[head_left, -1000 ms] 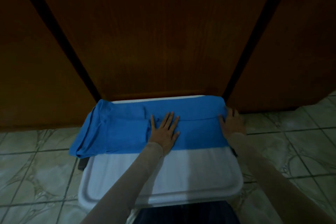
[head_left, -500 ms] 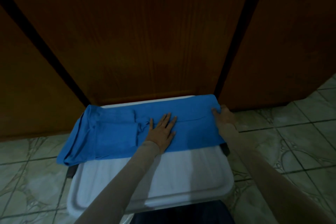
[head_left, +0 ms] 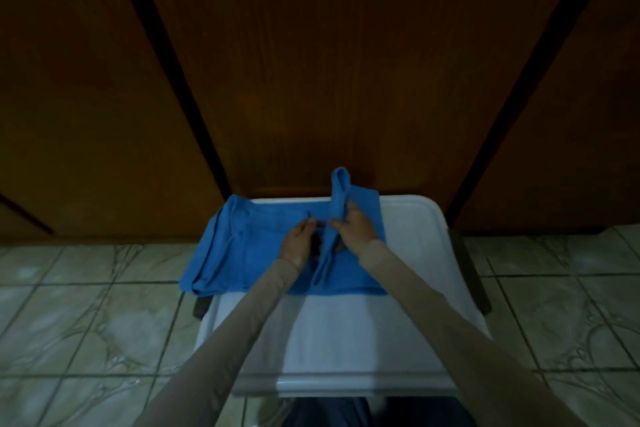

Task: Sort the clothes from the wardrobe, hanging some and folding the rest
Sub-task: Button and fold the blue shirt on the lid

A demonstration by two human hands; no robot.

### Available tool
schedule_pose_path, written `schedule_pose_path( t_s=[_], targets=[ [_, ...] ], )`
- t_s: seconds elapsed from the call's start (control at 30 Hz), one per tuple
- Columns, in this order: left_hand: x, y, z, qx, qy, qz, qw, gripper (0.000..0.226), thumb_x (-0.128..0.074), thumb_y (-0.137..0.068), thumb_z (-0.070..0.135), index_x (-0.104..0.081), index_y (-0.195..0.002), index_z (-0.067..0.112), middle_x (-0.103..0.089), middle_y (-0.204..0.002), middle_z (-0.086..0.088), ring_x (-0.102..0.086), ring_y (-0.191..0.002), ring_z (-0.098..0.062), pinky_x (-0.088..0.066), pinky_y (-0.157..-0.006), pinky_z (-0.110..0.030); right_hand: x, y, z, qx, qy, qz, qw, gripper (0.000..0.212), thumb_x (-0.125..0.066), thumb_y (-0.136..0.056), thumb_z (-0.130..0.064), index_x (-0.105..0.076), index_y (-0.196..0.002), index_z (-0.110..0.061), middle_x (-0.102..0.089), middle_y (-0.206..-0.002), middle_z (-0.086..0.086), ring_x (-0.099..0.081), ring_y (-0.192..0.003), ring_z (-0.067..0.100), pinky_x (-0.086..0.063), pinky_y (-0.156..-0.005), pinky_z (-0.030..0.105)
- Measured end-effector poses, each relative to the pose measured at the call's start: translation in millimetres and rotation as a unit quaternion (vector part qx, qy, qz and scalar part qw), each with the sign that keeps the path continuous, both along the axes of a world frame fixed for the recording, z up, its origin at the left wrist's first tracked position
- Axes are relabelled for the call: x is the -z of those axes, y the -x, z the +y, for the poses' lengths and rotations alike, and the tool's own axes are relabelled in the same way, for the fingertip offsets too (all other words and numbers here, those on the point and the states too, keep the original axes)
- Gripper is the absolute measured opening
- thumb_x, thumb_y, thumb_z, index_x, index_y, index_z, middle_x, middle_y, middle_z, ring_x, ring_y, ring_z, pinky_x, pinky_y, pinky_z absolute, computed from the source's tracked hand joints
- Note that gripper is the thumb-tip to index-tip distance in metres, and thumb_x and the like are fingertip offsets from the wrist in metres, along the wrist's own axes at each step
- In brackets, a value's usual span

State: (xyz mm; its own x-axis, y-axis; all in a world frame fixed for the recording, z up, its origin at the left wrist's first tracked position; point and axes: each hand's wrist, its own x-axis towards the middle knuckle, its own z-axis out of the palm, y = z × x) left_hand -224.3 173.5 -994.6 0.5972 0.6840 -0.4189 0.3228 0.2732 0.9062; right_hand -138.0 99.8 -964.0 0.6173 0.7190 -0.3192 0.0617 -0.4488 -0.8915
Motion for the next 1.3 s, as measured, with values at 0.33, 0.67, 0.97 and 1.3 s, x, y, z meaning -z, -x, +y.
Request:
schedule_pose_path(
  t_s=[0.33, 0.67, 0.97, 1.3],
  targets=[
    [8.2, 4.6, 5.5, -0.057, -0.22, 0.211, 0.951, 0.047, -0.047, -0.095, 0.04, -0.045, -0.117, -0.001, -0.057, -0.118, -0.023, -0.053, -0.108, -0.037, -0.041, -0.087, -0.04, 31.9, 2.0, -16.8, -0.008, 0.007, -0.134, 0.991, 0.025, -0.046, -0.089, 0.01, -0.057, -0.111, 0.004, -0.055, -0.116, 0.019, -0.053, -0.109, 0.029, -0.041, -0.091, 0.015],
    [6.2, 7.7, 13.8, -0.091, -0.291, 0.178, 0.936, 0.028, -0.036, -0.1, 0.019, -0.041, -0.116, -0.002, -0.055, -0.106, -0.023, -0.053, -0.092, -0.035, -0.035, -0.072, -0.035, 43.5, -11.3, -34.2, 0.012, 0.064, -0.155, 0.986, 0.039, -0.051, -0.089, 0.0, -0.043, -0.126, -0.01, -0.037, -0.131, 0.013, -0.043, -0.116, 0.028, -0.036, -0.092, 0.026],
    [-28.0, 79.9, 89.8, -0.067, -0.318, 0.298, 0.898, 0.032, -0.034, -0.101, 0.019, -0.038, -0.122, -0.005, -0.053, -0.117, -0.03, -0.052, -0.106, -0.042, -0.039, -0.078, -0.041, 42.6, 28.1, 8.6, 0.002, 0.102, -0.149, 0.984, 0.057, -0.055, -0.092, -0.026, -0.025, -0.141, -0.024, -0.04, -0.132, 0.012, -0.041, -0.121, 0.028, -0.04, -0.099, 0.041],
    [-2.1, 106.2, 98.4, -0.005, -0.315, 0.387, 0.867, 0.032, -0.037, -0.1, 0.019, -0.035, -0.124, -0.002, -0.05, -0.124, -0.024, -0.054, -0.109, -0.038, -0.044, -0.084, -0.042, 40.1, 32.1, 19.8, 0.012, 0.089, -0.089, 0.992, 0.051, -0.057, -0.091, -0.013, -0.029, -0.132, -0.026, -0.049, -0.125, 0.013, -0.053, -0.105, 0.031, -0.047, -0.087, 0.04]
  ],
)
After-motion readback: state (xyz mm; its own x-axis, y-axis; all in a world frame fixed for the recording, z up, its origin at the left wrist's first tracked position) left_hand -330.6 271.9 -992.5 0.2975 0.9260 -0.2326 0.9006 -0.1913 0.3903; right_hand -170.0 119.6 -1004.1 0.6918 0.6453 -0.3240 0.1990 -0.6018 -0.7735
